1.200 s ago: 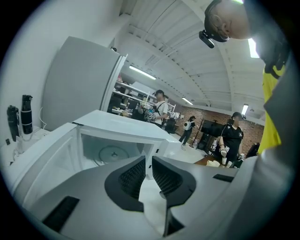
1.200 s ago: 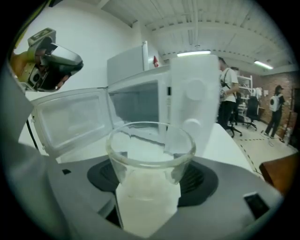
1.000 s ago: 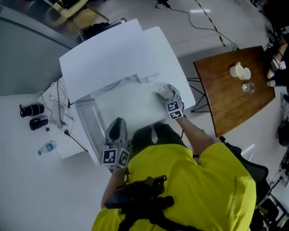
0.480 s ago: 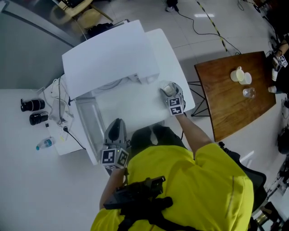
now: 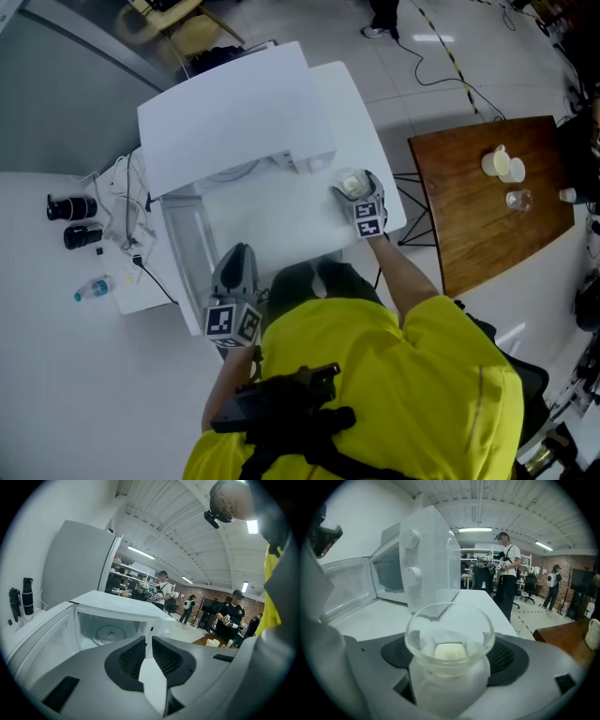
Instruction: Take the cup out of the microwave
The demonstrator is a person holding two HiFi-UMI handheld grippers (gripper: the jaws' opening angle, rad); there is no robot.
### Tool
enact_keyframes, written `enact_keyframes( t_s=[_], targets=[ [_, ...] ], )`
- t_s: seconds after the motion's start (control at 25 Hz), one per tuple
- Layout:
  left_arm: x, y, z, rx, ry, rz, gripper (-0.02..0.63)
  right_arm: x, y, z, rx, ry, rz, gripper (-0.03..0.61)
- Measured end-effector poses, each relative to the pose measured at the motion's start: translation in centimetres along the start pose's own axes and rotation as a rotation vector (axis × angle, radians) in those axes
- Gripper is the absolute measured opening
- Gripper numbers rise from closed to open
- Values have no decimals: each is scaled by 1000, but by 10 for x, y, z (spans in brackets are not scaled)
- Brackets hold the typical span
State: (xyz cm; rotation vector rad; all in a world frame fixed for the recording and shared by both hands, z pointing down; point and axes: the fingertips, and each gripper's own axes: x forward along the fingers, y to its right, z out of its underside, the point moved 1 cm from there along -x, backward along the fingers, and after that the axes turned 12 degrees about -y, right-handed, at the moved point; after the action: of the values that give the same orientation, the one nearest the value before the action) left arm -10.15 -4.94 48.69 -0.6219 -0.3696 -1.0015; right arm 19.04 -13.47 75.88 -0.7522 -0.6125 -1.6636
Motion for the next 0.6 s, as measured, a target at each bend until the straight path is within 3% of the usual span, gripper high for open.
enact_keyframes(
  t_s=[0.12, 0.28, 0.4, 0.6],
  targets=[
    [1, 3, -8, 6, 17, -3, 43, -30, 1, 5, 19, -2, -22, 465],
    [-5, -1, -20, -12, 49, -23, 43, -121, 2, 22, 78, 5, -94, 451],
    [-15, -14, -30, -29, 77, -55, 43, -189, -5, -11, 133, 84, -175, 328],
    [-46, -22, -58, -62, 173, -105, 43, -277, -36, -140, 50, 343, -277, 6]
  ],
)
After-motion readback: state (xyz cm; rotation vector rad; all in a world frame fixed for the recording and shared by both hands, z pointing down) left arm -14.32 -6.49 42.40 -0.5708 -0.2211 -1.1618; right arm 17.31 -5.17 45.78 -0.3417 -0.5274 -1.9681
